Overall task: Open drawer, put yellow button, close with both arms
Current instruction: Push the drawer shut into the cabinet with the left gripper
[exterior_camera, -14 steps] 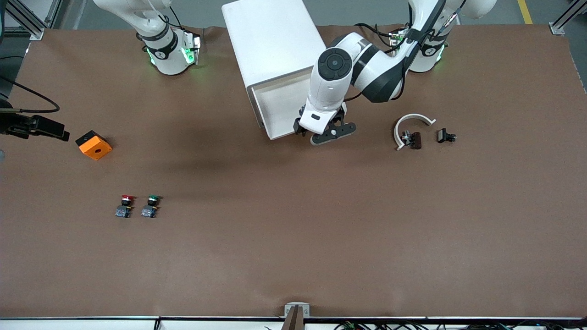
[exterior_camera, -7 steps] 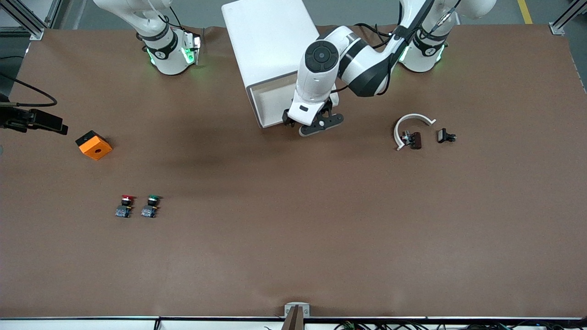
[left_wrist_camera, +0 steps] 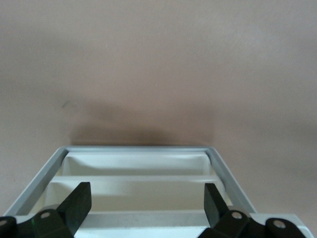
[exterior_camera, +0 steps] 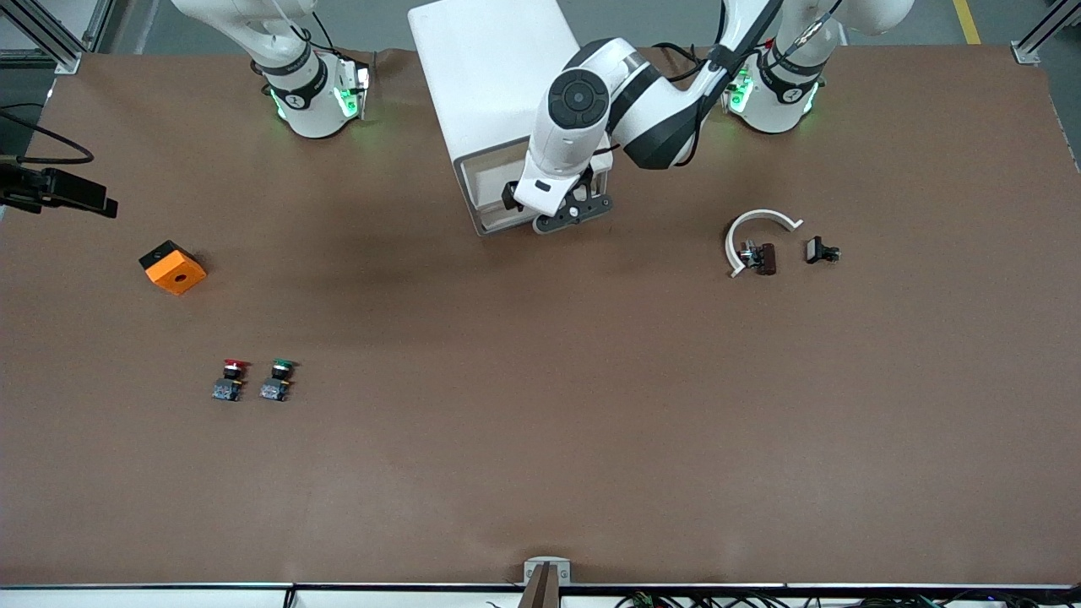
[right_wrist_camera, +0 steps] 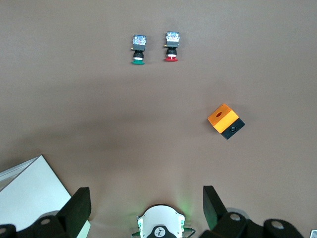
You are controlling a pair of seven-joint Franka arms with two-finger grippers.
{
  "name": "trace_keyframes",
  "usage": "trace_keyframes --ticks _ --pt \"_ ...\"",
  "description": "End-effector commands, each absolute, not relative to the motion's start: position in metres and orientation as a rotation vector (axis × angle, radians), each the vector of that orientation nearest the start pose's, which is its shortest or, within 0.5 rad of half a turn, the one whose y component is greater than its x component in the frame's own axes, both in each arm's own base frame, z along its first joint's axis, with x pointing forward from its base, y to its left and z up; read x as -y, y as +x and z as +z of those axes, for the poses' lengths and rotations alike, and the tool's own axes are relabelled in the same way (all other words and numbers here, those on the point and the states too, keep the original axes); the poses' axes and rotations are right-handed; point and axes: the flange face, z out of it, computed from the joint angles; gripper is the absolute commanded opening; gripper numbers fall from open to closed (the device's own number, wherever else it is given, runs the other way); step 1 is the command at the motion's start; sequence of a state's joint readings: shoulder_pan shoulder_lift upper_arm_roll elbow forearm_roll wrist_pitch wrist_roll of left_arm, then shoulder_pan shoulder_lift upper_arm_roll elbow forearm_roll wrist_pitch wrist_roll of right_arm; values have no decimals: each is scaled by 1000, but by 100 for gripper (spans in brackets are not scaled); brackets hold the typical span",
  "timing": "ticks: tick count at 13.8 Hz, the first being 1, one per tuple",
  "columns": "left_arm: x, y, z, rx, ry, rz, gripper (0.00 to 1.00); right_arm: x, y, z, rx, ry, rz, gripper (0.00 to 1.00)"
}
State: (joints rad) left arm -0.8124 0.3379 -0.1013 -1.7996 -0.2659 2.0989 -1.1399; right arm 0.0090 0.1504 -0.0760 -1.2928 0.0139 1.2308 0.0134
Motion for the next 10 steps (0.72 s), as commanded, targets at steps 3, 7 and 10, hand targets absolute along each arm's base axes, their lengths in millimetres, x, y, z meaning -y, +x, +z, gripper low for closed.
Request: trace_keyframes --ticks 3,7,10 --pt "532 358 352 659 -3145 566 100 41 557 652 -131 -3107 271 100" --pt "541 356 348 767 -3136 734 100 36 535 652 -117 -3113 210 100" --pt "543 357 345 776 -3132 759 100 38 531 657 -123 -3115 150 100"
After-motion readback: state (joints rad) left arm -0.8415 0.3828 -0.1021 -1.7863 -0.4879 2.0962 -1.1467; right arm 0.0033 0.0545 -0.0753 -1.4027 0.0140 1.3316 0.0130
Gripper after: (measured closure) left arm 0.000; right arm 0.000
